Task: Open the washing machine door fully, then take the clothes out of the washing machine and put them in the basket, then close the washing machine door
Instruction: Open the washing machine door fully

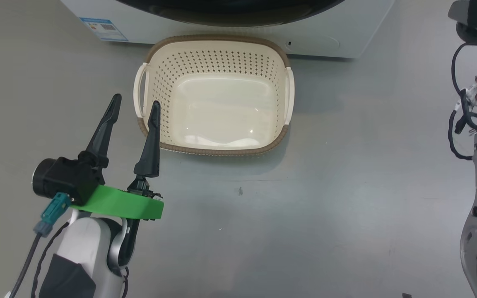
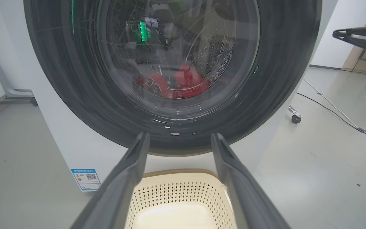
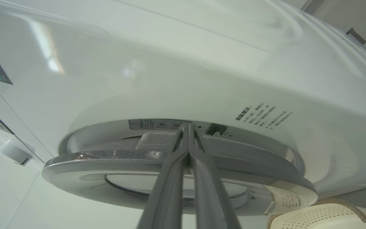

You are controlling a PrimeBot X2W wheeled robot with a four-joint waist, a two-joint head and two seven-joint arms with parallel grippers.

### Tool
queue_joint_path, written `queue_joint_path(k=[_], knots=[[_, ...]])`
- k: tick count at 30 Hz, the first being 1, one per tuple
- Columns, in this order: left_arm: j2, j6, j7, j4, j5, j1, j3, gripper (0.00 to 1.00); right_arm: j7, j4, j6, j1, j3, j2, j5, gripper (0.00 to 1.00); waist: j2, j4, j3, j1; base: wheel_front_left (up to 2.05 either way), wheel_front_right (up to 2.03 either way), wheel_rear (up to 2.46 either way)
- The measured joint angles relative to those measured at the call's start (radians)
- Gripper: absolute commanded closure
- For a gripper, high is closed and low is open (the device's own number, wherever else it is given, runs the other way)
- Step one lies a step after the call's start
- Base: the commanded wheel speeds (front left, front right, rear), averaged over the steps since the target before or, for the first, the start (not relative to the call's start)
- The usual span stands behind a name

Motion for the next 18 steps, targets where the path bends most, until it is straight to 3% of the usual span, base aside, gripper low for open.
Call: queue_joint_path(k=[7, 18], knots=[[-0.003, -0.004, 0.0, 0.007, 0.0, -0.024, -0.021, 0.0, 0.053, 0.049, -0.026, -0.094, 0.015, -0.027, 0.007, 1.0, 0.0, 0.044, 0.037, 0.0, 0.0, 0.0, 0.0], [-0.007, -0.008, 0.0, 0.02, 0.0, -0.047, -0.024, 0.0, 0.109, 0.114, -0.035, -0.204, 0.032, -0.052, 0.009, 1.0, 0.0, 0.089, 0.075, 0.0, 0.0, 0.0, 0.0]])
